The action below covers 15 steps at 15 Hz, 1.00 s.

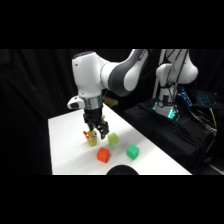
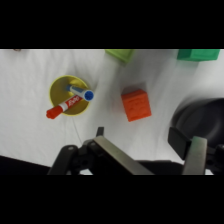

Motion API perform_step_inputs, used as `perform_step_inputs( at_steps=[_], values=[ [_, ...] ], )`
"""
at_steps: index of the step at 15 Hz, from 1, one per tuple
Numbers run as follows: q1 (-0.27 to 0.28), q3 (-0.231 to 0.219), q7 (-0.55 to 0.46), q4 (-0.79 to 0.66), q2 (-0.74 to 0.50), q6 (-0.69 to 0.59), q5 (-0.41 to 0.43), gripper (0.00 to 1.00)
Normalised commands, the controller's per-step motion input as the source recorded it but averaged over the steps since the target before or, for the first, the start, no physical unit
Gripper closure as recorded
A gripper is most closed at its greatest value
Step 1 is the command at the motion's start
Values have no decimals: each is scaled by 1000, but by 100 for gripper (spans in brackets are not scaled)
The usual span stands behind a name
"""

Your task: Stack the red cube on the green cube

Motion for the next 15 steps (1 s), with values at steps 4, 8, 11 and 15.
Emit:
perform_step_inputs(
  at_steps=[4,8,11,15],
  values=[
    [-89,92,-276,153,169,109,-39,0],
    [-95,107,-239,125,164,110,-43,0],
    [-89,106,-219,106,160,129,-73,0],
    [-68,66,-164,130,167,139,-150,0]
  ],
)
